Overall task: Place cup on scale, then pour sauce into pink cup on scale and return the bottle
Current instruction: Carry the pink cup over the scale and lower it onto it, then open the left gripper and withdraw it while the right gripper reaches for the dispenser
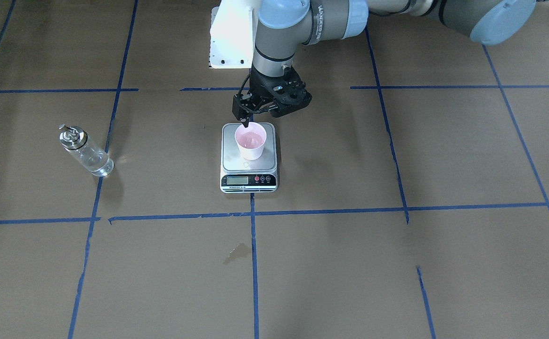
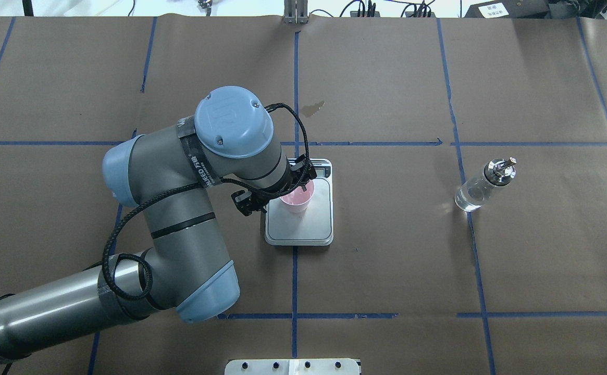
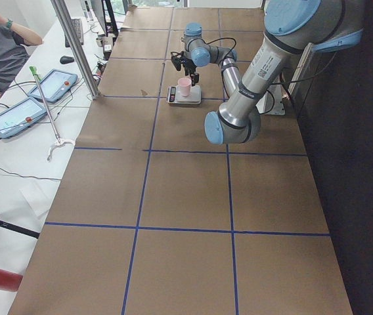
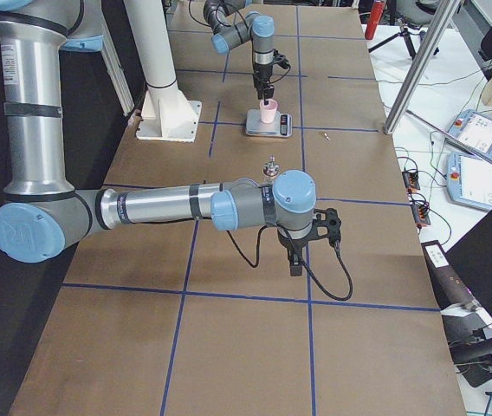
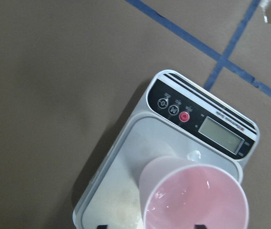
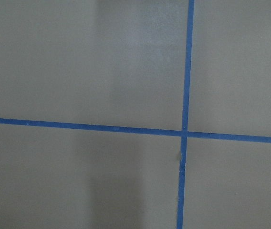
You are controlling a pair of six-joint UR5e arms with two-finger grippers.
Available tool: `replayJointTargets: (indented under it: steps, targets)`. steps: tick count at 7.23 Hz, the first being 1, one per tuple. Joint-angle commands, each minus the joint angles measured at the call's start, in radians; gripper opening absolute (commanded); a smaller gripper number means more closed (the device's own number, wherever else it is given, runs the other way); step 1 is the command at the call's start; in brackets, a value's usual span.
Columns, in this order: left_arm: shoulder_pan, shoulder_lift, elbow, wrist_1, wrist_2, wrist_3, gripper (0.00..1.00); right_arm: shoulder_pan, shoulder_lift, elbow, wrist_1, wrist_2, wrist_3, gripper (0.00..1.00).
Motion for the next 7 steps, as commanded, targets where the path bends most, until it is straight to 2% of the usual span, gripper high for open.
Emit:
replayJointTargets:
  steps: [1, 3, 4, 5, 6, 7]
  targets:
    - [-0.051, 0.003, -0.089, 0.099, -0.022, 0.082, 1.00, -0.034, 0.005, 0.172, -0.134, 0.012, 0.082, 1.00]
    - [-0.173, 0.015, -0.093, 0.108, -0.079, 0.198, 1.00, -0.126, -0.013, 0.419, -0.247, 0.009, 0.314, 1.00]
    - [-0.230, 0.066, -0.141, 0.109, -0.113, 0.264, 1.00, -0.220, -0.028, 0.523, -0.240, -0.009, 0.500, 1.00]
    - [-0.286, 0.118, -0.179, 0.109, -0.136, 0.345, 1.00, -0.354, -0.031, 0.635, -0.233, -0.126, 0.705, 1.00]
    - [-0.327, 0.133, -0.181, 0.110, -0.139, 0.440, 1.00, -0.484, -0.036, 0.670, -0.157, -0.231, 0.880, 1.00]
    - [-0.361, 0.167, -0.190, 0.115, -0.140, 0.533, 1.00, -0.611, -0.076, 0.666, -0.019, -0.366, 1.003, 1.00]
